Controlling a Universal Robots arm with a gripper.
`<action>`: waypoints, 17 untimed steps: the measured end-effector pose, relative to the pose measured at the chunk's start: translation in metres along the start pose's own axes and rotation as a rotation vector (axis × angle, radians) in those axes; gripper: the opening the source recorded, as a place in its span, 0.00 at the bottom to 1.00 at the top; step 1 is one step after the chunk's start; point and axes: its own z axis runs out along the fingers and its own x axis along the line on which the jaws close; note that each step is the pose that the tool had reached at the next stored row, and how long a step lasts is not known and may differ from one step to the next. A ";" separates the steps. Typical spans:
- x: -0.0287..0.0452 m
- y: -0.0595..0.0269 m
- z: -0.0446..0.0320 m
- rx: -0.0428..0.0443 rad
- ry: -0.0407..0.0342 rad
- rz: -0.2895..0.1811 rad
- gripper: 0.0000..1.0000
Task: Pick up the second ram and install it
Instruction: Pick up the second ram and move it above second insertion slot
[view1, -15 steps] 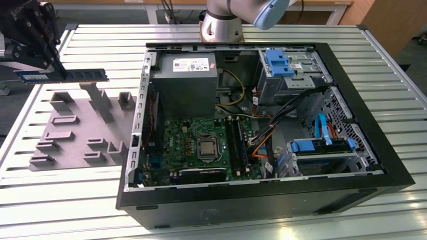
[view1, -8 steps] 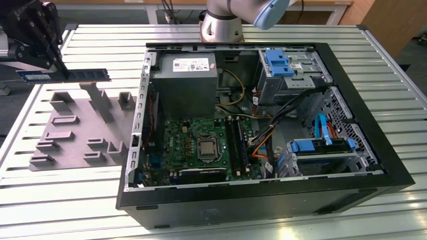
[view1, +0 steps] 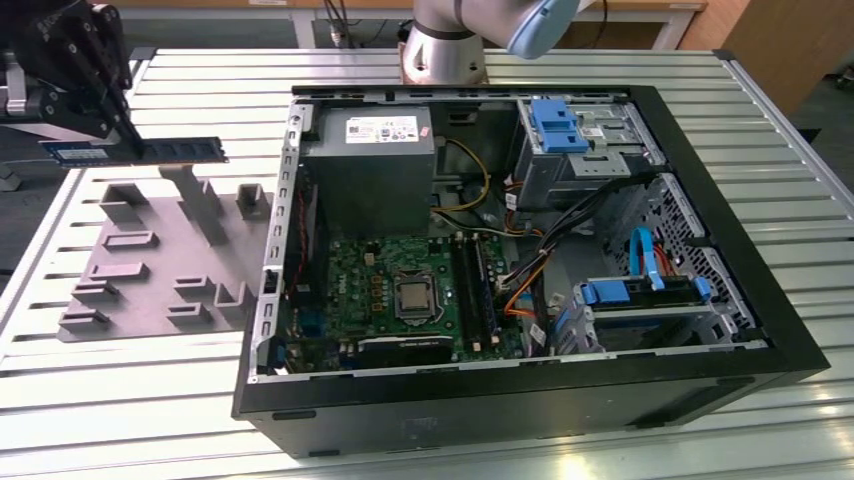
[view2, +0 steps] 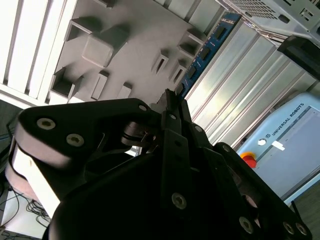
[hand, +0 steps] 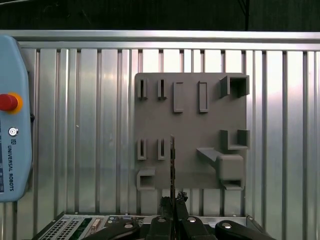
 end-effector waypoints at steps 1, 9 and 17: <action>0.0000 -0.0006 0.0000 0.0000 0.0000 0.000 0.14; 0.0000 -0.0023 0.0000 0.0000 0.0000 0.000 0.14; -0.0001 -0.0054 0.0000 0.0000 0.0000 0.000 0.14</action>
